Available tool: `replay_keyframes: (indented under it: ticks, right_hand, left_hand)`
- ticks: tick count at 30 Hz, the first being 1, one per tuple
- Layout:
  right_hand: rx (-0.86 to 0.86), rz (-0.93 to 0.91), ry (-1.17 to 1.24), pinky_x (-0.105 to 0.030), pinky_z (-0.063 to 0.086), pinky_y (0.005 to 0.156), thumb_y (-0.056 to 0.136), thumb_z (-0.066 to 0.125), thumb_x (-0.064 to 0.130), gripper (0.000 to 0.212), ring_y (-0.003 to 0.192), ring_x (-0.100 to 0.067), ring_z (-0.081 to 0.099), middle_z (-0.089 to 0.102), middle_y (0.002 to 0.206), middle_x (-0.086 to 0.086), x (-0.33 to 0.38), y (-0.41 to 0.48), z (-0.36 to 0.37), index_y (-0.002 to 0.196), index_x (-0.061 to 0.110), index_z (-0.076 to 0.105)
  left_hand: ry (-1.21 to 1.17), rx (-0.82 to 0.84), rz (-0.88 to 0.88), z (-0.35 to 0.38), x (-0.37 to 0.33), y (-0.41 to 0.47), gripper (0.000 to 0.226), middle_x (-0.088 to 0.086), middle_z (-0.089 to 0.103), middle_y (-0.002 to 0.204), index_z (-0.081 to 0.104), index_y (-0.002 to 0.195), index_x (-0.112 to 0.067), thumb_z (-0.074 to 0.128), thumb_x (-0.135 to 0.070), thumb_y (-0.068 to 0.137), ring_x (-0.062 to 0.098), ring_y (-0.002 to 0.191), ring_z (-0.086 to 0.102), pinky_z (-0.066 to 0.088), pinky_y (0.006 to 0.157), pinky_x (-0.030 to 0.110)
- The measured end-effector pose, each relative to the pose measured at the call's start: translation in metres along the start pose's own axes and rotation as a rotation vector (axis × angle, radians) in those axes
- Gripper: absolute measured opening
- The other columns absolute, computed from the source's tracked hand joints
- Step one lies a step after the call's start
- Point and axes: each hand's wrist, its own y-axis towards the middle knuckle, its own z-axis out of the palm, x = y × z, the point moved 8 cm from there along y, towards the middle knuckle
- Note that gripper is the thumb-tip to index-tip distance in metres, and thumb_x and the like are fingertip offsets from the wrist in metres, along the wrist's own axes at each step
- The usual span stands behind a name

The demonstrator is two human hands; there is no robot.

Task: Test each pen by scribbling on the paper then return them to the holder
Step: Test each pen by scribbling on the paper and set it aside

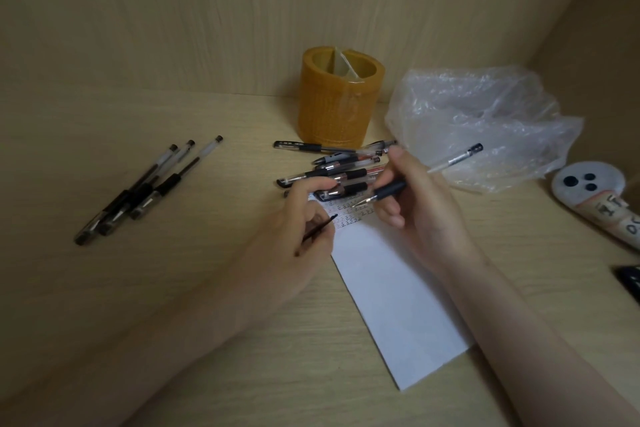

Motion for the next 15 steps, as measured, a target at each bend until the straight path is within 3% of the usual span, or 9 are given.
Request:
replay_keyframes:
  ticks: [8, 12, 15]
  right_hand:
    - [0.092, -0.066, -0.144, -0.02, 0.027, 0.04, 0.096, 0.05, 0.019, 0.037, 0.036, -0.013, 0.032, 0.042, 0.04, -0.002, 0.0, -0.006, 0.015, 0.064, 0.003, 0.059]
    - [0.145, -0.067, -0.224, -0.017, 0.029, 0.04, 0.096, 0.049, 0.019, 0.036, 0.037, -0.012, 0.034, 0.042, 0.041, -0.002, -0.002, -0.01, 0.021, 0.064, 0.005, 0.059]
    - [0.238, -0.072, -0.243, -0.016, 0.031, 0.042, 0.093, 0.051, 0.022, 0.03, 0.039, -0.011, 0.04, 0.044, 0.044, -0.005, -0.003, -0.013, 0.028, 0.069, 0.005, 0.058]
  left_hand:
    - [-0.019, 0.054, 0.013, 0.008, 0.002, -0.001, 0.052, -0.006, 0.059, 0.085, 0.026, 0.132, -0.034, 0.051, -0.014, 0.092, 0.008, 0.078, 0.054, 0.041, 0.068, 0.012]
    - [-0.043, 0.065, 0.009, 0.01, -0.001, -0.002, 0.052, -0.006, 0.061, 0.086, 0.026, 0.135, -0.033, 0.051, -0.015, 0.092, 0.011, 0.08, 0.057, 0.042, 0.071, 0.021]
    - [-0.037, 0.059, 0.024, 0.009, -0.002, -0.001, 0.055, -0.01, 0.062, 0.088, 0.026, 0.138, -0.028, 0.049, -0.01, 0.092, 0.004, 0.084, 0.058, 0.043, 0.073, 0.013]
